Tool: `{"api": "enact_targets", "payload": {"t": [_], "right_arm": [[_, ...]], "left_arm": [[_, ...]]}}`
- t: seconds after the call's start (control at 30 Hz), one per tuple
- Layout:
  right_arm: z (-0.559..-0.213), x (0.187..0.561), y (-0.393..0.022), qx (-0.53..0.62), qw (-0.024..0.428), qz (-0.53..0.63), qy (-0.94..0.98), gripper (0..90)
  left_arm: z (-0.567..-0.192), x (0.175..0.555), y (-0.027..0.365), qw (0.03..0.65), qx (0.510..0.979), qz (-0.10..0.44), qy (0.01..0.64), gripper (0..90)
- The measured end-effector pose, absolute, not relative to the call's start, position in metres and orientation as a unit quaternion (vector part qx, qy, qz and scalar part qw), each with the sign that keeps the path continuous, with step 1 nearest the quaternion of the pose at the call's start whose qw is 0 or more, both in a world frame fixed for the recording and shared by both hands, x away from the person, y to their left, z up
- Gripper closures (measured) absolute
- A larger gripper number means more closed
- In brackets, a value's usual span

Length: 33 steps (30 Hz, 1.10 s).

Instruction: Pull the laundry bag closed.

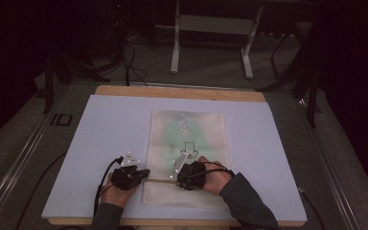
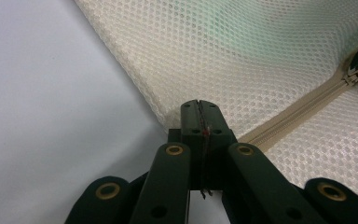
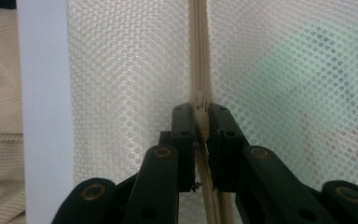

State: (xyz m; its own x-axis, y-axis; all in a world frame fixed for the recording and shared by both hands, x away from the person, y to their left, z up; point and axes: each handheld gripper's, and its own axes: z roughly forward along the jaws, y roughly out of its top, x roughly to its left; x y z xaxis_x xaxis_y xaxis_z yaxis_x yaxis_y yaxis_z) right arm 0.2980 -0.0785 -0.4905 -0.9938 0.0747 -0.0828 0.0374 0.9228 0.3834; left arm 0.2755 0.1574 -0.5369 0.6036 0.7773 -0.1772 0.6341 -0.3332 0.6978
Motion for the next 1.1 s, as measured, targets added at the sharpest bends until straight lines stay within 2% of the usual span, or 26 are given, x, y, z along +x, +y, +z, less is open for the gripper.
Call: {"api": "enact_targets", "payload": {"t": [1.1], "right_arm": [[-0.483, 0.293, -0.100, 0.043, 0.054, 0.201, 0.977, 82.4]], "left_arm": [[-0.537, 0.275, 0.158, 0.381, 0.810, 0.093, 0.436, 89.3]]}}
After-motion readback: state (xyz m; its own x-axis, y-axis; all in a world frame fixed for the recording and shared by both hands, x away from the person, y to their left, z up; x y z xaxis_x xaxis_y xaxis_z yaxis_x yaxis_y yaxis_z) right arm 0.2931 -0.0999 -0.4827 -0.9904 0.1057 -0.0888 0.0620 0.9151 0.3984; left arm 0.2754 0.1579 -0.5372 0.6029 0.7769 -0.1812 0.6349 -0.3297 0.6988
